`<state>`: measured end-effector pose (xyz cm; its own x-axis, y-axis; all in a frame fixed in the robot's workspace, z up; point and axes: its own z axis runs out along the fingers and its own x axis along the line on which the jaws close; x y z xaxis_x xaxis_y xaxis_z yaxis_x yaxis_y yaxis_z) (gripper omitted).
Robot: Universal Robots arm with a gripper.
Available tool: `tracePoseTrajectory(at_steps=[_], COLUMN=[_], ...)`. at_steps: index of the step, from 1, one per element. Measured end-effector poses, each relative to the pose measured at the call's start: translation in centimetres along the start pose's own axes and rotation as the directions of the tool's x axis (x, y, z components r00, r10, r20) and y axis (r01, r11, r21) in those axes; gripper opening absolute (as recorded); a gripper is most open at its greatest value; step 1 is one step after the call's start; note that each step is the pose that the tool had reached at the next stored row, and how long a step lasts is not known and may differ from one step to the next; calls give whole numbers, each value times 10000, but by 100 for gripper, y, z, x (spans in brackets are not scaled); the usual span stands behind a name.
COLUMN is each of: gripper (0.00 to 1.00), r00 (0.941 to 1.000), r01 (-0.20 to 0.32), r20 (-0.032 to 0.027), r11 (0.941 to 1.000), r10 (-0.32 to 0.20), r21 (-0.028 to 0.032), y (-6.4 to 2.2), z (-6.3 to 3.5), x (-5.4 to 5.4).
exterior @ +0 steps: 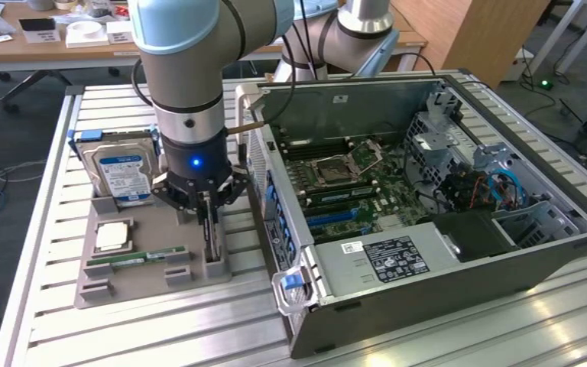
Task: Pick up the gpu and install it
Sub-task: 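Pick up the gpu and move the gpu toward the slot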
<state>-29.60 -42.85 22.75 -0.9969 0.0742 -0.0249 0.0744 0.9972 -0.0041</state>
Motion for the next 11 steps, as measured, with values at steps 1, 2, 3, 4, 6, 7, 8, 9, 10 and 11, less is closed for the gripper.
tracePoseTrajectory(at_steps=[1, 2, 3, 4, 6, 7, 8, 9, 10, 11], gripper=[26, 26, 26, 26, 26, 26, 26, 26, 26, 26], r00=[10000, 10000, 9999, 9997, 9991, 9989, 9989, 9989, 9989, 9989], r01=[5, 43, 121, 230, 430, 472, 477, 478, 478, 478], r20=[0, -1, 0, 1, 2, 3, 2, 3, 2, 2], r11=[10000, 10000, 9999, 9997, 9991, 9989, 9989, 9989, 9989, 9989], r10=[-5, -43, -121, -230, -430, -472, -477, -478, -478, -478], r21=[1, 0, -1, -4, -11, -11, -12, -12, -12, -12], y=[0, 0, 0, 0, 0, 0, 0, 0, 0, 0], z=[0, 0, 0, 1, 3, 3, 3, 3, 3, 3], x=[0, 0, 0, 0, 0, 0, 0, 0, 0, 0])
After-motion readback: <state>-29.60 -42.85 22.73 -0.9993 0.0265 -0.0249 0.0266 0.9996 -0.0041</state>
